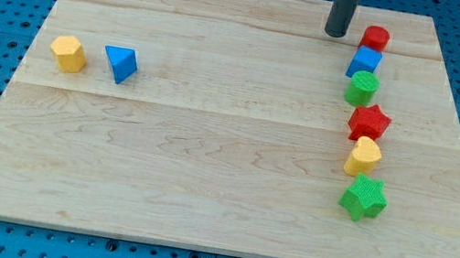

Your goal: Adjust the green circle above the red star

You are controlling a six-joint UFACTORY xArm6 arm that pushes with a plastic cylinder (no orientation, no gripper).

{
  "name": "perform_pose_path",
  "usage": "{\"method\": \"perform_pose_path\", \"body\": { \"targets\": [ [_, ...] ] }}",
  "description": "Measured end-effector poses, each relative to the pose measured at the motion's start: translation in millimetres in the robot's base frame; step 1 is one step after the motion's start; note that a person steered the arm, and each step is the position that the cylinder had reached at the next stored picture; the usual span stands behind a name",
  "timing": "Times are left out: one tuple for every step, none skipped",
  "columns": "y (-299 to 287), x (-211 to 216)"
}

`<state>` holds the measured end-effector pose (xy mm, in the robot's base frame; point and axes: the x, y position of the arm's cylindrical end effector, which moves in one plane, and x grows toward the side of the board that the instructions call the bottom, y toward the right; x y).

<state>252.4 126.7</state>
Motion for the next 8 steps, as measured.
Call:
{"method": "perform_pose_path", "body": {
  "targets": [
    [-9, 19],
    [-13, 34],
    [-13, 49],
    [-4, 61],
    [7, 62],
    [-6, 61],
    [-62, 58],
    [-93, 71]
  ]
}}
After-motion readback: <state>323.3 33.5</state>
